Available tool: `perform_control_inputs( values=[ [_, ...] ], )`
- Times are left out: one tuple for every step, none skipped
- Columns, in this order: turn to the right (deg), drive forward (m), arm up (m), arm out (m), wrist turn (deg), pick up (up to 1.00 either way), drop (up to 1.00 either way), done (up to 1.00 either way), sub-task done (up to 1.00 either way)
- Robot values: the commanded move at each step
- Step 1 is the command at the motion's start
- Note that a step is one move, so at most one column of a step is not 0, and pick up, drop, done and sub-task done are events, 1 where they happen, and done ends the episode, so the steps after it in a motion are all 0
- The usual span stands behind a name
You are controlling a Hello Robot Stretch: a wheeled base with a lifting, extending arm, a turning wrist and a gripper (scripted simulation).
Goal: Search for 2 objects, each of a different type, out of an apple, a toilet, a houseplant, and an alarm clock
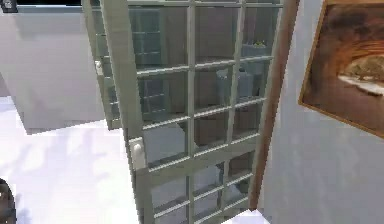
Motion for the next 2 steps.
perform_control_inputs(
  values=[
    [-45.0,0.00,0.00,0.00,0.0,0.00,0.00,0.00,0.00],
    [-3.0,0.00,0.00,0.00,0.0,0.00,0.00,0.00,0.00]
  ],
)
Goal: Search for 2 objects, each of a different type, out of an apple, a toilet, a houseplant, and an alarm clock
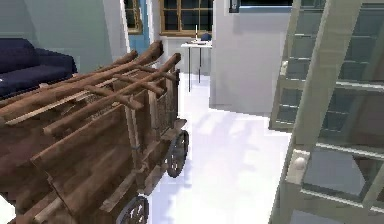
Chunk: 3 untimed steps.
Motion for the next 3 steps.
perform_control_inputs(
  values=[
    [0.0,0.80,0.00,0.00,0.0,0.00,0.00,0.00,0.00],
    [18.0,0.00,0.00,0.00,0.0,0.00,0.00,0.00,0.00],
    [0.0,0.15,0.00,0.00,0.0,0.00,0.00,0.00,0.00]
  ],
)
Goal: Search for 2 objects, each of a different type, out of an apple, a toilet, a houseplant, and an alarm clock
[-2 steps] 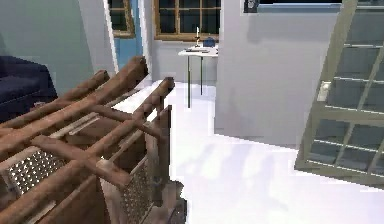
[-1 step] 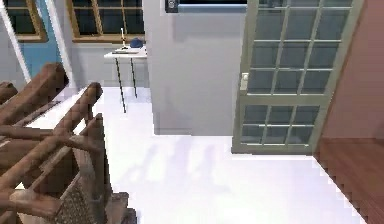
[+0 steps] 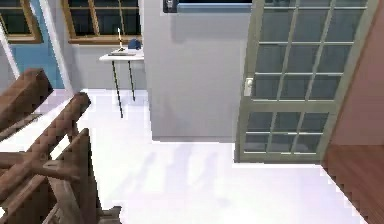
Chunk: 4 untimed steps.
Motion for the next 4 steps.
perform_control_inputs(
  values=[
    [42.0,0.00,0.00,0.00,0.0,0.00,0.00,0.00,0.00],
    [0.0,0.40,0.00,0.00,0.0,0.00,0.00,0.00,0.00],
    [12.0,0.00,0.00,0.00,0.0,0.00,0.00,0.00,0.00],
    [0.0,1.00,0.00,0.00,0.0,0.00,0.00,0.00,0.00]
  ],
)
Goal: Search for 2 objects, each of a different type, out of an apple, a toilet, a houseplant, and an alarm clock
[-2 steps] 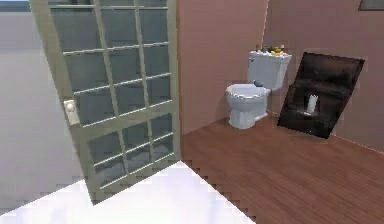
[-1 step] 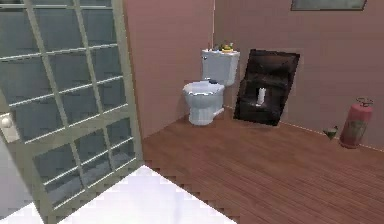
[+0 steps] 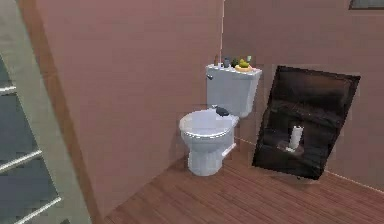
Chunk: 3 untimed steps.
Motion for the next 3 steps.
perform_control_inputs(
  values=[
    [0.0,0.75,0.00,0.00,0.0,0.00,0.00,0.00,0.00],
    [0.0,0.00,0.00,0.00,0.0,0.00,0.00,0.00,1.00],
    [45.0,0.00,0.00,0.00,0.0,0.00,0.00,0.00,0.00]
  ],
)
